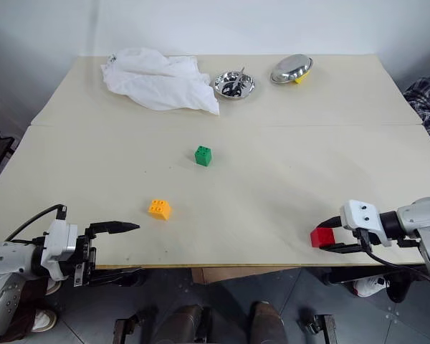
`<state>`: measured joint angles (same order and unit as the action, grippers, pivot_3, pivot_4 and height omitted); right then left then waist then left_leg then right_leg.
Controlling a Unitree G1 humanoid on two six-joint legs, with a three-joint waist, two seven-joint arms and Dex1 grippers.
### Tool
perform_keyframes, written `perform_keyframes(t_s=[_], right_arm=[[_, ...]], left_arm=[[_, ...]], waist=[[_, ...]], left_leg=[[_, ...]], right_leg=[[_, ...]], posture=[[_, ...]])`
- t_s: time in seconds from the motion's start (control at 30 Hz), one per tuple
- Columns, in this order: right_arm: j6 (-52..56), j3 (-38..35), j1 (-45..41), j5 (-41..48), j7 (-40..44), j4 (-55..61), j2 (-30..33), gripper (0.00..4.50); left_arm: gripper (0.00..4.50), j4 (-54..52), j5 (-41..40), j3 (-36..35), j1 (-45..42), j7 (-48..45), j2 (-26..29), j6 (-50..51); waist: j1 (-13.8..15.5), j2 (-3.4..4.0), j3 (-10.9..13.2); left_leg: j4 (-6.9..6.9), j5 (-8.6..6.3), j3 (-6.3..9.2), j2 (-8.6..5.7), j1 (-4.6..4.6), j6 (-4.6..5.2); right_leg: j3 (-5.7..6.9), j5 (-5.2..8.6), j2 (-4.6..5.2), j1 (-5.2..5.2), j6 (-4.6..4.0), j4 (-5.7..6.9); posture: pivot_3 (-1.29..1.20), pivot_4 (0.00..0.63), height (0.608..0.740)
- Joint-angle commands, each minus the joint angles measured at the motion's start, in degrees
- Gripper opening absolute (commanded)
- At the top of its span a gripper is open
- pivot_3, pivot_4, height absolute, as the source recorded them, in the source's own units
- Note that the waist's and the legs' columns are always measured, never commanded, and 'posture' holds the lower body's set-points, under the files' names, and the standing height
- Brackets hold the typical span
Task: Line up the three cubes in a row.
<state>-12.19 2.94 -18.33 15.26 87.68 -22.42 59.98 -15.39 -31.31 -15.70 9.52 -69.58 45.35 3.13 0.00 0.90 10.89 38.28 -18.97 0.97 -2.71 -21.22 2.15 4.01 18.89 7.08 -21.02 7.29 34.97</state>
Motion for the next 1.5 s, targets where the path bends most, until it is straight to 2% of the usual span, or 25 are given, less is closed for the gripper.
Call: perform_keyframes(t_s=[0.03, 0.27, 0.33, 0.5, 0.67, 0.9, 1.1, 1.17, 1.23, 1.4, 1.5], right_arm=[[0.2, -1.8, -0.8, 1.5, 1.6, 0.3, -0.4, 1.48], [-0.3, -3.6, -1.7, 3.6, 2.3, -0.9, -1.2, 1.5], [1.1, -3.1, -4.5, 4.0, 3.0, -0.8, -1.5, 1.5], [5.0, 1.5, -14.3, 2.4, 4.7, -1.9, -4.3, 1.5], [3.1, 12.0, -25.5, -1.8, 4.8, -10.7, -9.9, 1.5], [-2.8, 20.7, -30.8, -1.8, 4.8, -20.7, -12.2, 1.5], [-3.9, 23.1, -34.0, -3.7, 4.8, -26.2, -13.8, 1.5], [-2.2, 23.7, -34.3, -2.5, 4.8, -25.9, -13.5, 2.22], [-0.8, 23.7, -34.3, -1.2, 4.8, -25.0, -13.2, 2.69], [-2.8, 21.2, -33.9, 0.7, 4.8, -24.3, -11.4, 4.38], [-4.0, 16.6, -32.7, 5.0, 4.8, -23.2, -10.2, 4.48]], left_arm=[[4.5, -0.5, -0.1, -1.3, -0.3, 0.2, 0.4, -0.5], [4.5, 0.1, 0.0, -1.4, -0.5, 0.9, -0.1, -0.9], [4.5, 0.7, -0.5, -2.3, -0.9, 2.0, -0.6, -0.8], [4.5, 3.7, -1.7, -4.7, -2.9, 4.1, -1.8, -0.7], [4.5, 5.3, -0.9, -4.9, -3.6, 3.5, -1.4, -0.6], [4.5, 4.1, -0.3, -5.4, -2.4, 4.0, -1.7, -1.1], [4.5, 3.6, 0.0, -6.0, -2.0, 6.0, -1.5, -0.2], [4.5, 3.3, -0.4, -6.1, -1.9, 6.1, -1.3, 0.0], [4.5, 3.1, -0.5, -6.2, -1.5, 6.0, -1.2, -0.1], [4.5, 3.0, 0.0, -6.4, -0.7, 6.6, -1.9, -0.7], [4.5, 3.6, 0.2, -7.1, -0.2, 7.7, -2.4, -1.4]], waist=[[0.0, 0.0, 0.0], [-0.1, 0.0, 0.0], [-0.1, 0.0, 0.0], [-0.3, 0.0, 0.0], [-0.5, -0.02, 0.0], [-0.3, -0.04, 0.0], [-0.5, -0.05, 0.0], [-0.6, -0.05, 0.0], [-0.5, -0.06, 0.0], [-0.5, -0.06, 0.0], [-0.4, -0.06, 0.0]], left_leg=[[0.0, 0.0, 0.0, 0.0, 0.0, 0.0], [0.0, 0.0, 0.0, 0.0, 0.01, 0.0], [0.01, 0.0, 0.0, 0.0, 0.01, 0.0], [0.02, 0.01, -0.02, 0.05, 0.02, -0.03], [0.02, -0.02, -0.04, 0.11, -0.04, -0.09], [0.02, -0.05, 0.03, -0.03, -0.23, -0.03], [0.07, -0.05, 0.01, 0.0, -0.23, -0.03], [0.18, -0.05, 0.01, 0.0, -0.23, -0.03], [0.28, -0.06, 0.02, 0.0, -0.23, -0.04], [0.33, -0.07, 0.01, 0.0, -0.23, -0.05], [0.31, -0.07, 0.01, 0.0, -0.24, -0.06]], right_leg=[[0.0, 0.0, 0.0, 0.0, 0.0, 0.0], [0.0, 0.0, 0.0, 0.0, 0.0, 0.02], [0.0, 0.0, -0.01, 0.0, 0.0, 0.03], [-0.03, 0.0, -0.09, -0.05, 0.0, 0.07], [-0.07, 0.0, -0.18, -0.18, 0.0, 0.12], [0.03, 0.0, -0.03, -0.36, -0.01, 0.47], [0.12, 0.0, -0.05, -0.37, -0.01, 0.5], [0.11, 0.0, -0.05, -0.35, -0.01, 0.55], [0.1, 0.0, -0.04, -0.34, -0.01, 0.56], [0.08, 0.0, -0.03, -0.36, -0.01, 0.56], [0.07, 0.0, -0.02, -0.37, -0.01, 0.56]], posture=[[0.0, 0.15, 0.74], [0.0, 0.15, 0.74], [0.0, 0.15, 0.74], [0.0, 0.15, 0.74], [0.0, 0.15, 0.74], [0.0, 0.15, 0.74], [0.0, 0.15, 0.74], [0.0, 0.15, 0.74], [0.0, 0.15, 0.74], [0.0, 0.15, 0.74], [0.0, 0.15, 0.74]])
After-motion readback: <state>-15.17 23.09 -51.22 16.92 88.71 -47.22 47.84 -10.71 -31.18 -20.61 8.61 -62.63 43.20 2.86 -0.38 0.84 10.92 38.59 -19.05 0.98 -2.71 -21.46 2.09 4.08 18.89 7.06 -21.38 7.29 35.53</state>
